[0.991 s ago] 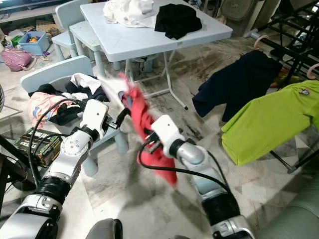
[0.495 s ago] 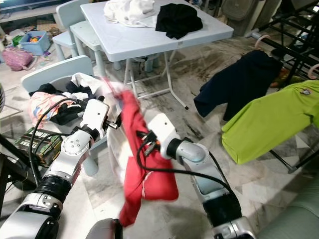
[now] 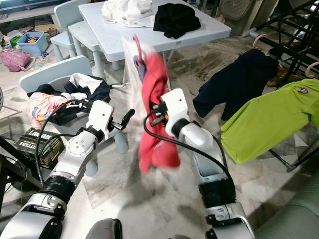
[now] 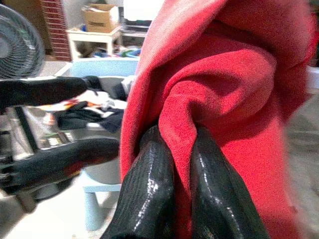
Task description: Hang hanger
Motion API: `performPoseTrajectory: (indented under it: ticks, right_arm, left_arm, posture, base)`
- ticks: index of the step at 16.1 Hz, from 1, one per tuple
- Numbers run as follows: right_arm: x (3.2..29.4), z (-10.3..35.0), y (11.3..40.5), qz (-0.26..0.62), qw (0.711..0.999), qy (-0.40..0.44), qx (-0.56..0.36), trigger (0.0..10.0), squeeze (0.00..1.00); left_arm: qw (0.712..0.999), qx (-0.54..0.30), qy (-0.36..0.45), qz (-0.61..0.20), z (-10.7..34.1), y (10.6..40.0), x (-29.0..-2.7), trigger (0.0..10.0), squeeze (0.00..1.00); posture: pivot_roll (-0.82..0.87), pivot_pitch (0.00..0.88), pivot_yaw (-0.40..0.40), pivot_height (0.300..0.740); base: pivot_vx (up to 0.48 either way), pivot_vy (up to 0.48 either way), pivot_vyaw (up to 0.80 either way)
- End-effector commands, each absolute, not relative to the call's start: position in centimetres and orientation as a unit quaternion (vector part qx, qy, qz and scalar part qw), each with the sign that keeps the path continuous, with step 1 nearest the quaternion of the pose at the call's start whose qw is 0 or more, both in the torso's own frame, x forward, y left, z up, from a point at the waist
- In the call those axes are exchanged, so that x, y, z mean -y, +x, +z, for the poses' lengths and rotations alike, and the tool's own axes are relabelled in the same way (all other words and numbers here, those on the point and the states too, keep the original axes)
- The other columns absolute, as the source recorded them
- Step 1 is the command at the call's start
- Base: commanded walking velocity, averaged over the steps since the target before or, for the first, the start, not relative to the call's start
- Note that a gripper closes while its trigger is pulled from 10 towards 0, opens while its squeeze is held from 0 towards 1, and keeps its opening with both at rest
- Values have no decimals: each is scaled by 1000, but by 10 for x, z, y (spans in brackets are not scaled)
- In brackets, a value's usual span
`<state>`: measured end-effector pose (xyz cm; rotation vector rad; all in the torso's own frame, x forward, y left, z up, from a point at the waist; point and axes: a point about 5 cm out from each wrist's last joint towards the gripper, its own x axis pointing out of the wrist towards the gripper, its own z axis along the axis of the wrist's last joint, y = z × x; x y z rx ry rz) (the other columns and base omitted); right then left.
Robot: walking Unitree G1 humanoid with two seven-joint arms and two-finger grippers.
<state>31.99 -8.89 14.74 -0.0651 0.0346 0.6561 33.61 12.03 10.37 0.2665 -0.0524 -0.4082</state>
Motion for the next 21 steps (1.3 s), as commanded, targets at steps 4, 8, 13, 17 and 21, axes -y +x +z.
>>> performPoseTrajectory:
  ticks: [4,8,13,17,21]
  right_arm:
    - [78,151,308,390,921,-19,-17,10000,0]
    - [78,142,285,477,877,-20,-53,10000,0]
    - [91,145,269,527,846,-10,-76,10000,0]
    - [106,142,274,490,867,-42,-83,10000,0]
    - [97,143,299,417,905,-36,-72,10000,0]
  left_arm:
    - [970,33,140,-198,108,339,-121,10000,0]
    - [969,32,141,-201,107,339,-118,10000,0]
    - [969,28,144,-200,106,339,-119,10000,0]
    - [969,26,139,-205,105,339,-114,10000,0]
    - [966,30,127,-223,106,337,-108,10000,0]
  posture:
    - [-39,6,-8,740]
    - [-50,12,-3,740]
    - [-50,13,-2,740]
    - [-68,16,5,740]
    - [-66,18,8,740]
  base:
    - [0,0,0]
    - [0,0,0]
    - [0,0,0]
    - [0,0,0]
    - [0,0,0]
